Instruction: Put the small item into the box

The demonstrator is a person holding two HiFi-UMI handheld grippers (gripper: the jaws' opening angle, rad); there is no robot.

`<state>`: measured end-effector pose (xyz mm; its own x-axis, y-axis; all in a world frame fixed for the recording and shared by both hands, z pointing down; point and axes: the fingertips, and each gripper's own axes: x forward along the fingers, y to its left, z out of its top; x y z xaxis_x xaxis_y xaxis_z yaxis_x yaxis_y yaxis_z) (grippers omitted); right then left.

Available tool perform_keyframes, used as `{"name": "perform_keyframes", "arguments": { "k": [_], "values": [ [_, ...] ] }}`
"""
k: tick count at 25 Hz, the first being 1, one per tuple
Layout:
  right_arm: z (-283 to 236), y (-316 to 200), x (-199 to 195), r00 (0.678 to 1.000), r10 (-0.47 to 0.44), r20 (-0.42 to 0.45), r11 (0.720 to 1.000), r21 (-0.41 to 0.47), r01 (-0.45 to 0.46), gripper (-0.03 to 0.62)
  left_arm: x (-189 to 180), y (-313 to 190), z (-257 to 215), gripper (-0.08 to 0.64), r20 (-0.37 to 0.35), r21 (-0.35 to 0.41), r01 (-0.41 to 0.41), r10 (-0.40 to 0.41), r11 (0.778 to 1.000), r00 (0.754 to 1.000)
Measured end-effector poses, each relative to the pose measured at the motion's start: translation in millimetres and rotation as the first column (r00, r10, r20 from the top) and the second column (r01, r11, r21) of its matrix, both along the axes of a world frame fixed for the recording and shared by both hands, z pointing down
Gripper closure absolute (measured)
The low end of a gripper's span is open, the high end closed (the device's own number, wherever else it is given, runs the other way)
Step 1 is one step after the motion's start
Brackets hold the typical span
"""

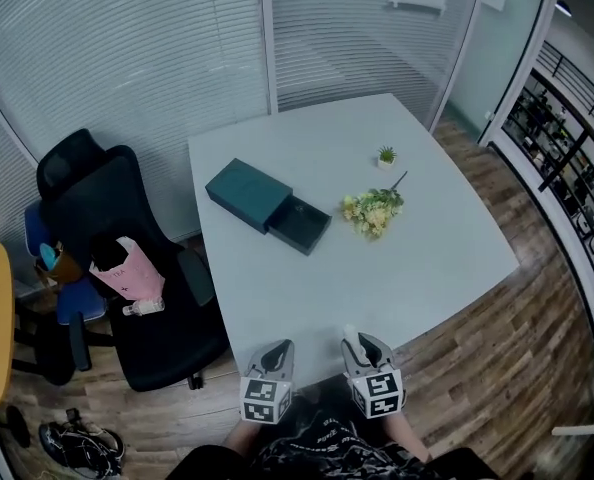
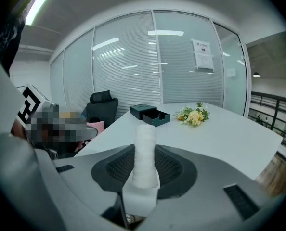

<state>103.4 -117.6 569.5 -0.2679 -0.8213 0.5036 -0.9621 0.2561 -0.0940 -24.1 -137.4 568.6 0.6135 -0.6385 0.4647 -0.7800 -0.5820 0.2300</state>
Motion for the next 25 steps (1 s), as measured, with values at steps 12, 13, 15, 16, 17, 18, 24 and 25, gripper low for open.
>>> {"name": "perform_keyframes", "arguments": {
  "k": [12,13,15,16,17,18,24,25],
  "values": [
    [-57,-103,21,0.971,-0.231,-0.058,0.965,0.113,0.237,0.457,7,-34,-7,0.540,0.005,-0.006,0.205,-0.205,0.979,0.979],
    [-60,-111,23,0.969,-0.243,-0.052,0.962,0.111,0.248,0.457,6,-34,-7,0.540,0.008,-0.007,0.223,-0.223,0.975,0.975],
    [-70,-126,23,0.963,-0.269,-0.027,0.956,0.115,0.270,0.457,3,-34,-5,0.540,0.017,-0.010,0.255,-0.255,0.967,0.967],
    [-75,-134,22,0.959,-0.282,-0.023,0.951,0.124,0.283,0.457,1,-35,-3,0.540,0.020,-0.011,0.271,-0.271,0.962,0.962],
    [-81,-143,22,0.955,-0.296,-0.031,0.945,0.134,0.298,0.457,-2,-37,-2,0.540,0.023,-0.012,0.287,-0.287,0.958,0.958],
    [-85,-152,21,0.949,-0.310,-0.051,0.938,0.143,0.315,0.457,-4,-39,-1,0.540,0.025,-0.013,0.302,-0.302,0.953,0.953],
    [-94,-206,11,0.894,-0.407,-0.186,0.887,0.152,0.436,0.457,-17,-49,4,0.540,0.033,-0.024,0.377,-0.376,0.926,0.926],
    [-93,-216,10,0.881,-0.421,-0.217,0.878,0.144,0.456,0.457,-17,-50,5,0.540,0.031,-0.028,0.388,-0.387,0.921,0.921]
  ]
}}
